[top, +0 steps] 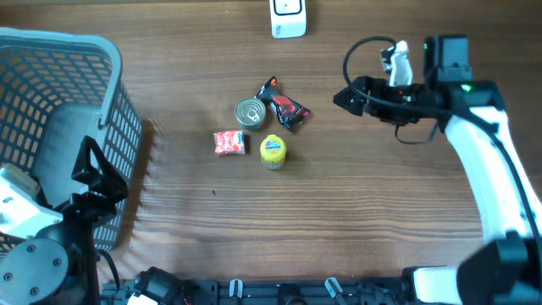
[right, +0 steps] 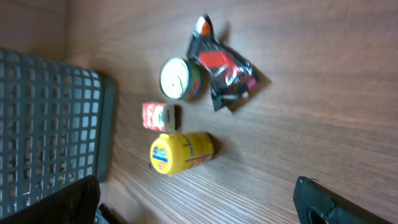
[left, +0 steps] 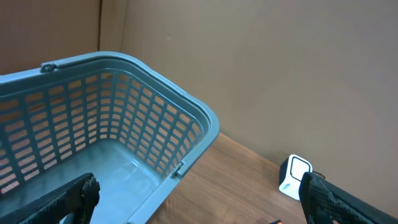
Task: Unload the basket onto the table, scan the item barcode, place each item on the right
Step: 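Reach the right gripper over the yellow-capped bottle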
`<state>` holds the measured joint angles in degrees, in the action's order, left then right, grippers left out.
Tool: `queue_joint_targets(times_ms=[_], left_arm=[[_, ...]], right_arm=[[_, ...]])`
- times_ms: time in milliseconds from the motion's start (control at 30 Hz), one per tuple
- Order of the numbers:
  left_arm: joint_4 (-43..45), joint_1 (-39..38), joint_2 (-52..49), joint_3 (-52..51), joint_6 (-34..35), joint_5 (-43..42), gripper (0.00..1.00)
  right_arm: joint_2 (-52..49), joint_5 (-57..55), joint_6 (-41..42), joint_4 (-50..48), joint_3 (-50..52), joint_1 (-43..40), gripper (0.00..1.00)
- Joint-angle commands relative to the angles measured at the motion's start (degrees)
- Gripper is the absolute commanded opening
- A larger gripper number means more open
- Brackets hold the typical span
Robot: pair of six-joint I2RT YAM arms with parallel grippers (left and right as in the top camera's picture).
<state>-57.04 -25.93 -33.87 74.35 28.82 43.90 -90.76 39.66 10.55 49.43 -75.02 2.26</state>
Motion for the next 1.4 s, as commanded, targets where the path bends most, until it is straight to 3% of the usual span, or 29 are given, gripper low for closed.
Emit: queue_joint_targets(times_ms=[0, 67, 167, 267, 433, 567, 1133, 1267, 1367], left_arm=[[-0.70, -0.22, -0.11, -0.20, 0.57, 1.64, 1.00], [-1.14, -0.22, -0.11, -0.22, 0.57, 1.64, 1.00], [-1.60, -0.22, -0.11, -0.22, 0.57, 1.64, 1.00], [-1.57, -0.22, -0.11, -0.22, 0.61, 1.60, 1.00], [-2.78, -0.22, -0.11, -0.22, 0.59, 1.62, 1.00], [-4.72, -0.22, -0.11, -0.20, 0.61, 1.57, 1.00], [-4.74, -0.22, -0.11, -0.20, 0.61, 1.60, 1.00], [-4.76, -0.22, -0.11, -0.20, 0.61, 1.57, 1.00], [-4.76, -0.22, -0.11, -0.20, 0.61, 1.57, 1.00]], right_arm=[[-5.95, 12.20, -15.63, -0.20, -0.72, 1.27, 1.00], [-6.86, 5.51, -14.91, 0.63, -0.72, 3.54, 1.00], [-6.91, -15.30, -13.16, 1.95, -0.72, 9.75, 1.00], [-6.91, -22.05, -15.89, 1.95, -0.72, 17.62, 1.00], [-6.91, -25.75, -19.74, -1.64, -0.72, 28.79, 1.00], [-7.63, -28.96, -22.67, -4.07, -0.72, 33.16, 1.00], [-20.37, -30.16, -25.38, -10.21, -0.74, 35.78, 1.00], [-20.37, -30.16, -23.89, -11.58, -0.90, 35.98, 0.83], [-20.37, -29.14, -23.85, -12.04, -0.90, 36.15, 0.81]])
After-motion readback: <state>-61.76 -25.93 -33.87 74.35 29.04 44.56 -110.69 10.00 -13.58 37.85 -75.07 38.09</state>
